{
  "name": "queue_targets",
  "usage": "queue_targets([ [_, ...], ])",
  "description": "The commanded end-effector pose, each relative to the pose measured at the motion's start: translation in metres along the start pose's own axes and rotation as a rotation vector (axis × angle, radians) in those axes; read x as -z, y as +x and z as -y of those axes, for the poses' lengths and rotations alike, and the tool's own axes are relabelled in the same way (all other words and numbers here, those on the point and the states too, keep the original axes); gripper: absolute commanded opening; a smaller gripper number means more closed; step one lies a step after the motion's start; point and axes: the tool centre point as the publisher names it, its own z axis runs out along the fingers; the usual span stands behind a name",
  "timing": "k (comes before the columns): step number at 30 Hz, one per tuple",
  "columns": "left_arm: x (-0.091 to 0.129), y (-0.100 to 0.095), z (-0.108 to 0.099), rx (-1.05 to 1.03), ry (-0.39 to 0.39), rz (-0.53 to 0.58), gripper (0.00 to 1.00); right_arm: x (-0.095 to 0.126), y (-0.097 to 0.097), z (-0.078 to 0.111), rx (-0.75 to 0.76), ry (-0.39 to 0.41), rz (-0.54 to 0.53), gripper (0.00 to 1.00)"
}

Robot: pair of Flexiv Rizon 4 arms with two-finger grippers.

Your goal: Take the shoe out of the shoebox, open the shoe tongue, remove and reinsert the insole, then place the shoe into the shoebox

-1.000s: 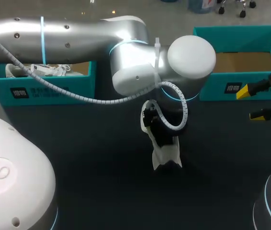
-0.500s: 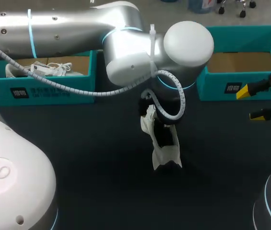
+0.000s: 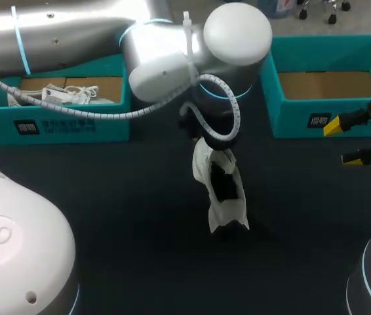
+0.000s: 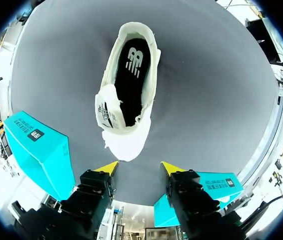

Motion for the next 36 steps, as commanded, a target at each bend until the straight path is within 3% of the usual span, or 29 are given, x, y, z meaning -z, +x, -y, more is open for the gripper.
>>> queue_targets([
  [1,-0.011,0.000,-0.002,-0.006,0.017,0.001,0.00,0.000,0.000,0.000,-0.001,0.000,0.001,1.00],
  [19,-0.034,-0.015,0.008,-0.051,0.085,0.009,0.00,0.000,0.000,0.000,-0.001,0.000,0.001,1.00],
  [36,-0.045,-0.014,0.056,-0.095,0.157,0.002,0.00,0.000,0.000,0.000,-0.001,0.000,0.001,1.00],
])
